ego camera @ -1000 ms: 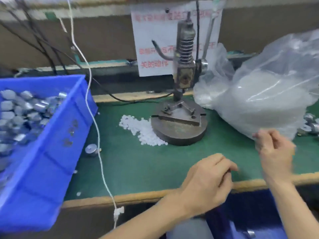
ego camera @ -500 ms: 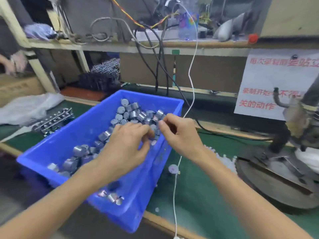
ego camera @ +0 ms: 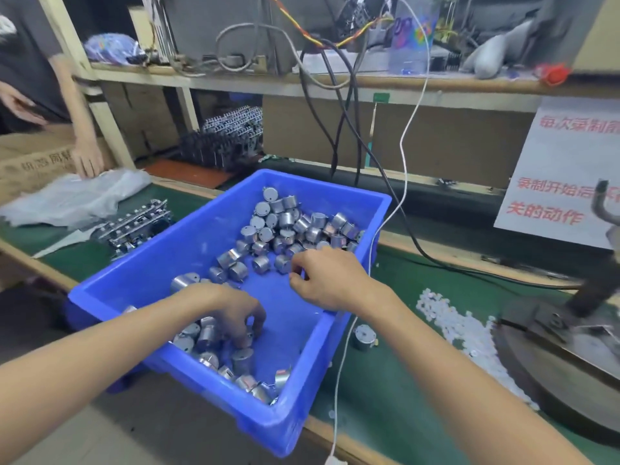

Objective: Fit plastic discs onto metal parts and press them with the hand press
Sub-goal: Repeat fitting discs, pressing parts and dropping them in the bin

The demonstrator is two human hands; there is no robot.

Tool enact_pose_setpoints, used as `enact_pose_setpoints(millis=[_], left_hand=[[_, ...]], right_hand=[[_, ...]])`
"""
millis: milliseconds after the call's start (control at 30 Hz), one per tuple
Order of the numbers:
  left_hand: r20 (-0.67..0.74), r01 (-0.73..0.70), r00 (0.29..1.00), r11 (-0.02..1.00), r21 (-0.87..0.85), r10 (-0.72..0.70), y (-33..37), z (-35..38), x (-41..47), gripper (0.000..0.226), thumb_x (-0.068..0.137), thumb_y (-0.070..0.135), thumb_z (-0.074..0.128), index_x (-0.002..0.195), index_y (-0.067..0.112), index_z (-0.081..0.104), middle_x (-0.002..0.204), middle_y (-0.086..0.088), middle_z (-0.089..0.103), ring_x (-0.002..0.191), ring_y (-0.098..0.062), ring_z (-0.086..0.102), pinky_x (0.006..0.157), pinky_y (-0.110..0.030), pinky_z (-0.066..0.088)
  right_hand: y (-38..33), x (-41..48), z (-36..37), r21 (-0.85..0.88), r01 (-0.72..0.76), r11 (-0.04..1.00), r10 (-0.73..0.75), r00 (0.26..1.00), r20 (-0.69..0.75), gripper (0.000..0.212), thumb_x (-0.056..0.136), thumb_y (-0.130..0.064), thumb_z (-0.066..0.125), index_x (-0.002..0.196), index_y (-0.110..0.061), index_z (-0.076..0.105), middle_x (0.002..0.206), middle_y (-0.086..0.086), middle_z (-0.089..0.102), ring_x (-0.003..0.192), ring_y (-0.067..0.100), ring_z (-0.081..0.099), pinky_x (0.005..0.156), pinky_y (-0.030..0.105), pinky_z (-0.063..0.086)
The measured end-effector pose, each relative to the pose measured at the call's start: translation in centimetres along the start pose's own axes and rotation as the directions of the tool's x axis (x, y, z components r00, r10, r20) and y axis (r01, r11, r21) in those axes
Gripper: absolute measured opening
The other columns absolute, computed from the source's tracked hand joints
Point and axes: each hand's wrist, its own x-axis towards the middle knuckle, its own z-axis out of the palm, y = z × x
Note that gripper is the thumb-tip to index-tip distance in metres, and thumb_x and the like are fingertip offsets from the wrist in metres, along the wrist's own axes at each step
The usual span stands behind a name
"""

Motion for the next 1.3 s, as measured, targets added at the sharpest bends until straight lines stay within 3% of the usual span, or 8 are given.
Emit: enact_pose_setpoints(millis=[100,200,300,400,733,833,1000,1300], left_hand=[[-0.284,-0.137,0.956,0.972,-0.193,0.078,0.2,-0.6,-1.4,0.014,0.087,0.026,0.059,0.101,0.022,0.059,0.09,0.002,0.068,0.069,-0.008,0.059,0.068,-0.022,0.046],[-0.662,-0.402,0.748,0.766,-0.503,-0.042,1.4,-1.9,-3.3,0.019,0.085,0.029,0.065,0.1,0.02,0.061,0.078,0.007,0.07,0.066,-0.004,0.063,0.064,-0.018,0.048],[-0.711,-0.551,0.647,0.477,-0.685,-0.274,4.3,-2.7,-4.9,0.023,0.078,0.03,0.073,0.089,0.014,0.061,0.069,0.001,0.071,0.062,-0.007,0.065,0.058,-0.016,0.047],[-0.753,-0.634,0.563,0.407,-0.658,-0.34,8.0,-3.9,-6.6,0.027,0.078,0.031,0.073,0.084,0.009,0.06,0.06,0.001,0.069,0.052,-0.003,0.062,0.049,-0.012,0.044],[-0.837,-0.719,0.508,0.435,-0.542,-0.202,21.3,-2.9,-3.7,0.013,0.088,0.021,0.06,0.075,0.019,0.061,0.065,-0.003,0.065,0.069,-0.026,0.064,0.069,-0.045,0.054],[-0.796,-0.692,0.587,0.417,-0.589,-0.15,24.0,-1.2,0.4,0.015,0.089,0.017,0.059,0.074,0.019,0.061,0.067,0.002,0.066,0.067,-0.02,0.062,0.074,-0.04,0.053],[-0.693,-0.517,0.719,0.714,-0.472,0.062,25.7,1.4,6.9,0.013,0.086,0.017,0.063,0.099,0.017,0.064,0.099,0.001,0.063,0.075,-0.009,0.05,0.07,-0.014,0.036],[-0.761,-0.57,0.64,0.728,-0.382,0.101,26.9,2.6,8.4,0.003,0.083,0.025,0.067,0.083,0.022,0.066,0.082,0.009,0.059,0.079,-0.012,0.051,0.073,-0.026,0.043]], right_hand=[[0.0,0.0,0.1,0.014,-0.008,1.0,0.008,1.0,0.005,0.022,0.09,-0.029,0.045,0.097,-0.016,0.062,0.091,0.004,0.067,0.089,0.028,0.057,0.063,0.033,0.033],[0.3,-0.2,-0.1,0.098,0.009,0.995,-0.009,1.0,0.0,0.027,0.088,-0.03,0.047,0.114,-0.024,0.054,0.093,-0.003,0.067,0.088,0.025,0.057,0.066,0.033,0.034],[0.6,-1.4,-0.5,0.385,0.084,0.919,-0.044,0.993,-0.111,0.033,0.086,-0.02,0.055,0.119,-0.021,0.05,0.092,-0.002,0.067,0.08,0.019,0.059,0.067,0.032,0.043],[1.2,-3.8,-1.4,0.666,0.186,0.722,0.032,0.953,-0.301,0.03,0.089,-0.008,0.06,0.116,-0.018,0.056,0.089,-0.006,0.067,0.072,0.005,0.06,0.067,0.023,0.048],[8.3,-16.4,-2.8,0.861,0.08,0.503,0.326,0.905,-0.275,0.029,0.086,0.0,0.063,0.112,-0.013,0.058,0.103,0.004,0.068,0.092,0.024,0.064,0.08,0.038,0.055],[10.5,-19.6,-0.2,0.874,-0.079,0.48,0.508,0.837,-0.203,0.031,0.085,0.004,0.062,0.102,-0.022,0.062,0.094,0.0,0.069,0.085,0.021,0.062,0.08,0.038,0.052],[12.6,-24.6,4.8,0.903,-0.234,0.36,0.693,0.715,-0.091,0.028,0.087,0.005,0.056,0.093,-0.022,0.062,0.078,0.02,0.062,0.059,0.014,0.057,0.052,0.015,0.042],[12.8,-25.7,6.2,0.897,-0.252,0.363,0.701,0.708,-0.085,0.028,0.072,-0.024,0.068,0.094,-0.038,0.058,0.086,-0.01,0.066,0.072,0.02,0.065,0.065,0.034,0.053]])
